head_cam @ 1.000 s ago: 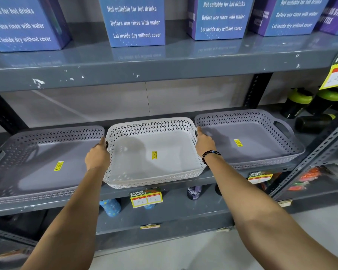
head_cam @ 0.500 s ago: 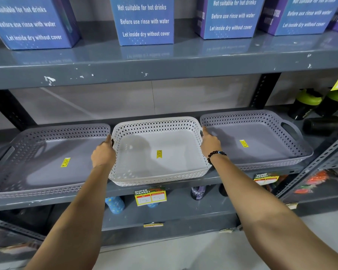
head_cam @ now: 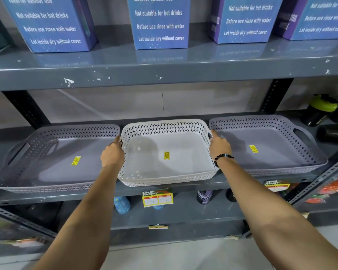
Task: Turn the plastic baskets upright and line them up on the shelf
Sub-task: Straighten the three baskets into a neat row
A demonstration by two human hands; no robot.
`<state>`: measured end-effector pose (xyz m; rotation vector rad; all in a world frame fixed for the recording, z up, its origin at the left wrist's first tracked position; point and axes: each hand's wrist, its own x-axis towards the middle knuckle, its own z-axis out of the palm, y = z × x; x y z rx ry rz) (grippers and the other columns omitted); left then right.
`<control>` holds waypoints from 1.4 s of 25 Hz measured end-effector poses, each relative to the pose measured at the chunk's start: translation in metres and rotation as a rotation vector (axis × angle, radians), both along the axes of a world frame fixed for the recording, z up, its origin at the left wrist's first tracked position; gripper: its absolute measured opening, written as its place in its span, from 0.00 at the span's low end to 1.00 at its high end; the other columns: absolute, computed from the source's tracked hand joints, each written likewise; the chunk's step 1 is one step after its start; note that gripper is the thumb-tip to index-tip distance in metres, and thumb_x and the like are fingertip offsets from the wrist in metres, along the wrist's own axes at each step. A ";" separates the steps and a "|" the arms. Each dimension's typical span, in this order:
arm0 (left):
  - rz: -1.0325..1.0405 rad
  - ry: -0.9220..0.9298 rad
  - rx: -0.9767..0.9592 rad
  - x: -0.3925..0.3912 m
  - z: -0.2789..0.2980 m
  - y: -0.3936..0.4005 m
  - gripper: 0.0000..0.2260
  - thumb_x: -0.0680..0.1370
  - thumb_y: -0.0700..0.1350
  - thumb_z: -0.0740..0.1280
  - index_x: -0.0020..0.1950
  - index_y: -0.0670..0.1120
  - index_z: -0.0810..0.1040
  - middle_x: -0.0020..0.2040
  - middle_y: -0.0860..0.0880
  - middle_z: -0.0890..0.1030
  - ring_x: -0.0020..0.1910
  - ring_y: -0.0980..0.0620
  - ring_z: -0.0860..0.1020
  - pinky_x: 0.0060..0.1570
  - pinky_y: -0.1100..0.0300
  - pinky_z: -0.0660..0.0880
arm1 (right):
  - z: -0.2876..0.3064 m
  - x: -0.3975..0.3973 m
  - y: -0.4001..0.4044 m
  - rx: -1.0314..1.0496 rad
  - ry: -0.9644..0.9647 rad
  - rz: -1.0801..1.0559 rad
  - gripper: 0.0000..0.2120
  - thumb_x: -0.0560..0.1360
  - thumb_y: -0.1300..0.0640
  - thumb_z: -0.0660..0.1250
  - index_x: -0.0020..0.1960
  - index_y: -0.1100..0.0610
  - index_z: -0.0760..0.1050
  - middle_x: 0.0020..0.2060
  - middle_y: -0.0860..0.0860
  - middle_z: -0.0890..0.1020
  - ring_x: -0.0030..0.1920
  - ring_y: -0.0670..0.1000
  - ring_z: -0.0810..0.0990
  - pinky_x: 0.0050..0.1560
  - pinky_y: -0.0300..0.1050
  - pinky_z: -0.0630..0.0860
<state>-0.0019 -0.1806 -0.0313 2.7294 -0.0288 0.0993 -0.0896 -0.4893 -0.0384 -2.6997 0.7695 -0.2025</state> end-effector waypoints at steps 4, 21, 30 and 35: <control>-0.006 0.001 0.008 0.002 -0.001 0.000 0.22 0.80 0.36 0.51 0.74 0.47 0.63 0.54 0.35 0.81 0.51 0.35 0.78 0.46 0.47 0.75 | 0.001 0.000 0.000 -0.021 0.015 0.011 0.24 0.80 0.65 0.53 0.75 0.55 0.57 0.51 0.65 0.82 0.53 0.63 0.81 0.47 0.53 0.79; 0.064 0.054 -0.054 0.001 0.002 -0.004 0.23 0.81 0.36 0.51 0.75 0.50 0.62 0.54 0.35 0.81 0.52 0.36 0.79 0.46 0.48 0.76 | 0.003 0.000 0.002 0.008 0.008 0.028 0.26 0.79 0.67 0.53 0.76 0.56 0.56 0.52 0.66 0.82 0.52 0.63 0.81 0.48 0.54 0.79; 0.070 0.058 -0.060 0.001 0.002 -0.003 0.23 0.81 0.37 0.51 0.75 0.50 0.62 0.55 0.35 0.80 0.52 0.36 0.79 0.47 0.48 0.76 | 0.004 0.000 0.002 0.006 0.026 0.022 0.25 0.80 0.67 0.53 0.76 0.56 0.56 0.53 0.65 0.82 0.52 0.62 0.81 0.49 0.53 0.79; 0.060 0.050 -0.057 0.002 0.000 -0.003 0.21 0.81 0.37 0.51 0.74 0.49 0.64 0.55 0.35 0.80 0.52 0.35 0.79 0.45 0.49 0.75 | 0.006 -0.001 0.004 0.022 0.032 0.016 0.25 0.80 0.66 0.52 0.76 0.56 0.55 0.54 0.64 0.81 0.53 0.63 0.81 0.49 0.53 0.79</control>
